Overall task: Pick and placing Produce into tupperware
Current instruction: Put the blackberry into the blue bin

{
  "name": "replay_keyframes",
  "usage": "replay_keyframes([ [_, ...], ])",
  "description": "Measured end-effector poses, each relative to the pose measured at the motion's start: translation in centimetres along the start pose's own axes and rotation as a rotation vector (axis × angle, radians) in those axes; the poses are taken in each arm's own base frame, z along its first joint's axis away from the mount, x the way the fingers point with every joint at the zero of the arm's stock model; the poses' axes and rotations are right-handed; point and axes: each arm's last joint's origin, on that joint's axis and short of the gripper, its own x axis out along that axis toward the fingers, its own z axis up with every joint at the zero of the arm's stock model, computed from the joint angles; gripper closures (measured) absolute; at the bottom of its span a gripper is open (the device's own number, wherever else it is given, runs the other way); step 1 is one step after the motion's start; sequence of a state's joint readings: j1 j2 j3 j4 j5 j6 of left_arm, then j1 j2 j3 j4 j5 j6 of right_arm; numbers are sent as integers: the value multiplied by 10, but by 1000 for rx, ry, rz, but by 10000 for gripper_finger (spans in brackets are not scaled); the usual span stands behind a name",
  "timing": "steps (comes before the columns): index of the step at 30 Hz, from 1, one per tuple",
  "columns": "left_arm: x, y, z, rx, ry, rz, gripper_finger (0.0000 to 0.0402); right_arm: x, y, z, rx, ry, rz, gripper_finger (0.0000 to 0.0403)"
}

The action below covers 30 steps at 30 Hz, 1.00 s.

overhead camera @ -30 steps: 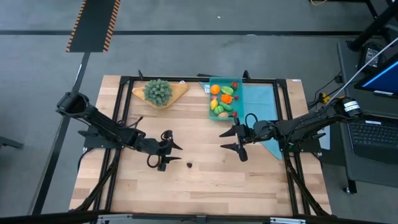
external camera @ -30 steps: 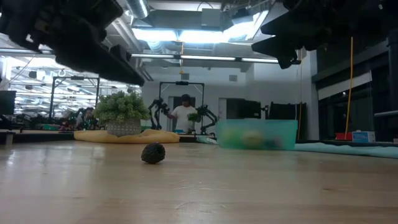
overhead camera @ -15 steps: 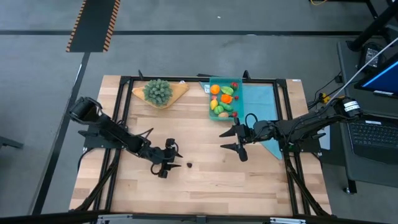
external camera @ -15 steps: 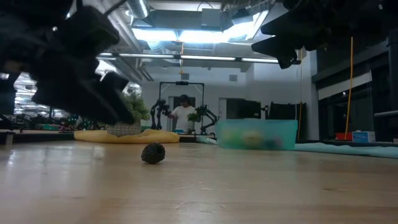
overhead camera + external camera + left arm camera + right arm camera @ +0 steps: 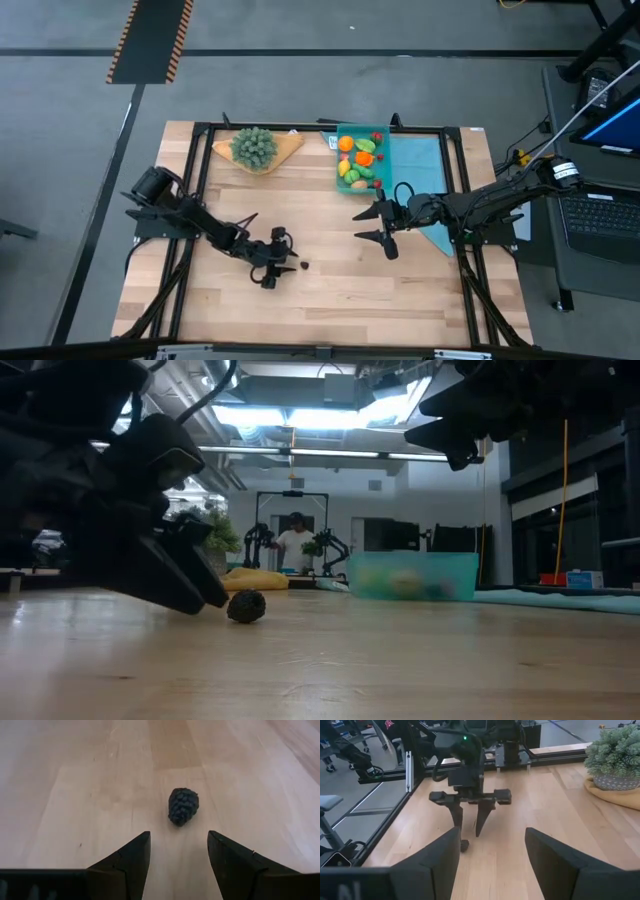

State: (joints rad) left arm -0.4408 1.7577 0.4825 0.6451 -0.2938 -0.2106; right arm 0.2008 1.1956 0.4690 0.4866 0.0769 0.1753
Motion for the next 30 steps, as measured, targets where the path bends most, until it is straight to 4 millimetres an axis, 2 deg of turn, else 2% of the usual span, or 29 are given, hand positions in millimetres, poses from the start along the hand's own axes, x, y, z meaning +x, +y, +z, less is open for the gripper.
replay_keyframes([
  [10, 23, -3, 8, -2, 2, 13, 214, 0, 0, 0, -4, 4, -1, 179],
  [30, 25, 0, 9, 17, -3, 12, 214, 0, 0, -1, -26, 6, -1, 179],
])
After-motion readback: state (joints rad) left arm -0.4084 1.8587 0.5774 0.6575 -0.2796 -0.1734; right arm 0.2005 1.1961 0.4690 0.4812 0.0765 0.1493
